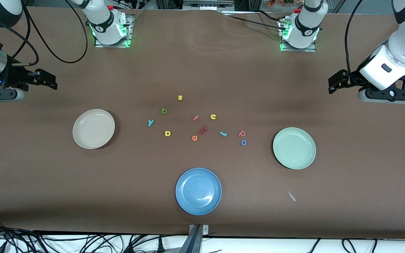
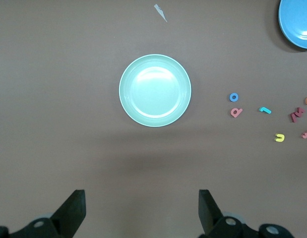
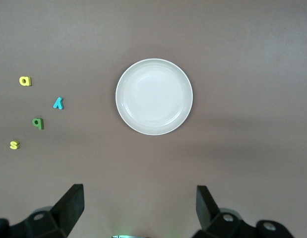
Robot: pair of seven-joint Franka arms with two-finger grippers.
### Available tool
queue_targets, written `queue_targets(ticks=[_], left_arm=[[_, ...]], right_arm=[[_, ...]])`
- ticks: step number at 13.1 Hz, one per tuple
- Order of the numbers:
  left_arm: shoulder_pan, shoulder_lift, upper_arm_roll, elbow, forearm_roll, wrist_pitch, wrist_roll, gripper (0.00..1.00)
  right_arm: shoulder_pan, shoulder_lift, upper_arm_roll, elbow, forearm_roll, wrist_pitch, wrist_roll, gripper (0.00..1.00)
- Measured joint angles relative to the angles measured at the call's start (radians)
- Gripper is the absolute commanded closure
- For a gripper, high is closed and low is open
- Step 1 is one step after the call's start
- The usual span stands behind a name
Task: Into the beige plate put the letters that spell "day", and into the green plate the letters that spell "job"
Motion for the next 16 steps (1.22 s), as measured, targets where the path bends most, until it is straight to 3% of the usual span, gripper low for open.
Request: queue_targets(ticks=[11,16], left_arm=[[-0.003,0.005,-0.002,0.0,0.0,0.0,0.0,0.0],[-0.036,0.09,-0.007,-0.001,0.0,0.0,0.0,0.0]], right_arm=[[0.0,0.0,0.0,0.0,0.0,0.0,0.001,0.0],[0.0,0.0,0.0,0.0,0.0,0.0,0.001,0.0]])
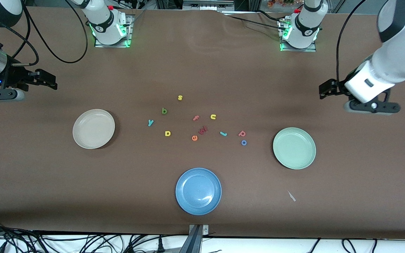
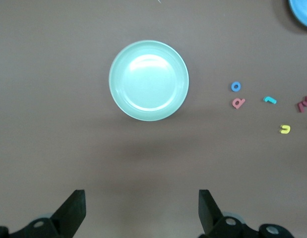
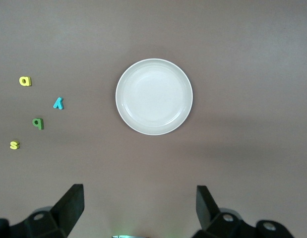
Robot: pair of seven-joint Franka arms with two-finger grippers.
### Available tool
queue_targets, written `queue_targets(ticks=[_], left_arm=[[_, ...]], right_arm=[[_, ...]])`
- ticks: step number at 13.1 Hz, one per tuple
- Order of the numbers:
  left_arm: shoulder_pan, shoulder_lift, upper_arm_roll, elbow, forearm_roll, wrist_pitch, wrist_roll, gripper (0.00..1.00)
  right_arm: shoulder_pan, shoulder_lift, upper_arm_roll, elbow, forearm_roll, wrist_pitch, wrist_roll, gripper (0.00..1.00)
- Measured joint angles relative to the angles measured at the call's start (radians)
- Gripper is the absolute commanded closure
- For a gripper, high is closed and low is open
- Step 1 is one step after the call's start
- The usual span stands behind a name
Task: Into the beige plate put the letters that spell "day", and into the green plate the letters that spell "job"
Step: 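Move the left gripper toward the blue o while the right gripper reaches the cyan y, then grasp the blue o with the left gripper while the right gripper grasps the cyan y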
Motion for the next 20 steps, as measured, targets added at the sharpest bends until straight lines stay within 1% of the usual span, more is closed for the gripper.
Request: queue_targets(ticks=[2,4,9,12,13,15,18,20], left_arm=[[-0.047,0.057,-0.004,0.003,0.0,0.02,-0.003,0.0],[-0.094,0.134,-0.005,0.015,0.0,0.1,-0.032,0.0],[-0.216,0.321,-0.008,0.026,0.0,0.358,-0.327,0.0],[-0.269,0.437,-0.009,0.03,0.0,0.494,-0.418,0.0],[-0.275,0.473,-0.008,0.031,0.0,0.54,-0.42,0.01],[-0.285,0.537,-0.008,0.035,0.0,0.589,-0.42,0.08],[-0.291,0.605,-0.008,0.049,0.013,0.68,-0.41,0.12],[-0.294,0.633,-0.008,0.058,0.053,0.703,-0.399,0.14]], right_arm=[[0.0,0.0,0.0,0.0,0.0,0.0,0.0,0.0],[0.002,0.002,0.003,-0.001,0.001,-0.001,-0.001,0.0],[0.048,0.045,0.021,-0.002,0.006,-0.002,-0.001,0.0],[0.099,0.088,0.028,-0.004,0.045,0.013,0.048,0.0],[0.11,0.103,0.031,-0.011,0.054,0.039,0.087,0.0],[0.118,0.124,0.062,-0.056,0.063,0.13,0.17,0.0],[0.126,0.132,0.143,-0.167,0.063,0.297,0.316,0.0],[0.158,0.139,0.163,-0.258,0.063,0.429,0.377,0.0]])
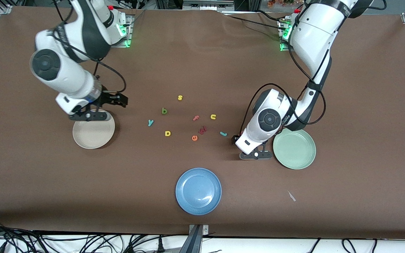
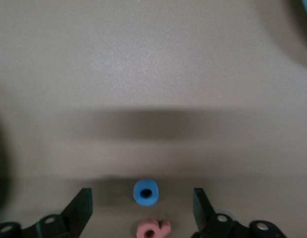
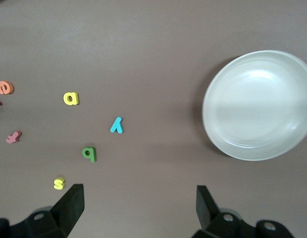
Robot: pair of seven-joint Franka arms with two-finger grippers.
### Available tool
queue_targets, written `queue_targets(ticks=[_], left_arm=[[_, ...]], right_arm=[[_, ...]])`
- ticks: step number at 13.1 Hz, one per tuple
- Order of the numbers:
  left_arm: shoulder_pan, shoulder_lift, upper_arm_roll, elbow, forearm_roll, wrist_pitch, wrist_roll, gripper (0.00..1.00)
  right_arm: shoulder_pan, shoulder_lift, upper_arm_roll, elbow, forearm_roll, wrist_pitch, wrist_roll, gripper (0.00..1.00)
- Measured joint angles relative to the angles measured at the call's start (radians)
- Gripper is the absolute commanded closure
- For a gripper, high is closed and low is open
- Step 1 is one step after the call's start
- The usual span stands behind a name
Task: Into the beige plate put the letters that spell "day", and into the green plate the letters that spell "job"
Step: 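Grasp the blue o with the left gripper while the right gripper grasps the cyan y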
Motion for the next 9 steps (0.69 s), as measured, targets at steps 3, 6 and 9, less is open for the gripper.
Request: queue_targets(ticks=[3,6,9], left_arm=[[-0.005,0.014,0.0,0.006,0.009,0.003,0.006,0.16],[-0.019,0.031,0.0,0.006,0.009,0.028,0.011,0.32],[-0.03,0.039,0.001,0.006,0.009,0.033,0.012,0.36]], right_arm=[[0.068,0.059,0.003,-0.088,0.0,0.166,0.131,0.0],[0.118,0.156,0.004,-0.104,0.0,0.296,0.253,0.0],[0.122,0.239,0.003,-0.106,0.0,0.405,0.297,0.0]])
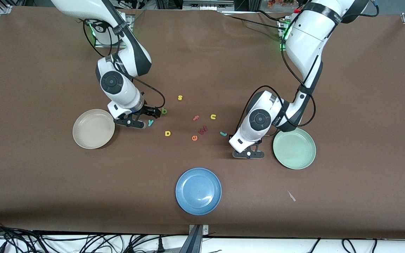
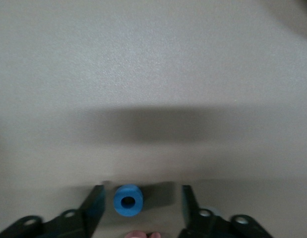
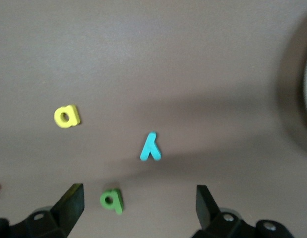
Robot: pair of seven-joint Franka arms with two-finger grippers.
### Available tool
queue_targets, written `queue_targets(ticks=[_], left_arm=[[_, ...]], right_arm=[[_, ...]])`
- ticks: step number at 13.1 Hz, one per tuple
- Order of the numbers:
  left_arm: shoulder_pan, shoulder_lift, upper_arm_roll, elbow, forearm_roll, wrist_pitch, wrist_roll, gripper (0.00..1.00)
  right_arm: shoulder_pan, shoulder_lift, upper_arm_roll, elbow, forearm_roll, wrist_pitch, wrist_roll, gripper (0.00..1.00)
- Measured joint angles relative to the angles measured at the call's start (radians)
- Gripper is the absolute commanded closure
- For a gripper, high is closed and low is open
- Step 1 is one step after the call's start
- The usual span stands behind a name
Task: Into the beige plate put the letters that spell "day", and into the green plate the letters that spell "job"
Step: 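Grasp the blue o with the left gripper while the right gripper grasps the cyan y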
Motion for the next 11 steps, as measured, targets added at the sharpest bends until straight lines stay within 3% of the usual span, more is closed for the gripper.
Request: queue_targets(ticks=[2,4,5,8,9,11], left_arm=[[0.0,0.004,0.002,0.0,0.001,0.0,0.0,0.37],[0.0,0.009,0.003,0.0,0.023,0.0,0.001,0.47],[0.0,0.01,0.003,0.0,0.03,0.0,0.001,0.54],[0.0,0.008,0.003,0.0,0.032,0.0,0.001,0.91],[0.0,0.007,0.004,0.0,0.032,-0.001,0.001,0.98],[0.0,0.007,0.004,0.001,0.032,-0.004,0.0,1.0]], right_arm=[[-0.001,0.045,-0.001,-0.001,0.0,0.054,0.037,0.0],[-0.001,0.066,-0.001,-0.001,0.0,0.073,0.064,0.0],[-0.001,0.07,-0.002,-0.001,0.0,0.076,0.07,0.01],[-0.001,0.093,-0.004,-0.002,0.0,0.095,0.074,0.08],[-0.001,0.103,-0.005,-0.002,0.0,0.101,0.075,0.09],[-0.001,0.117,-0.005,-0.002,0.0,0.109,0.076,0.15]])
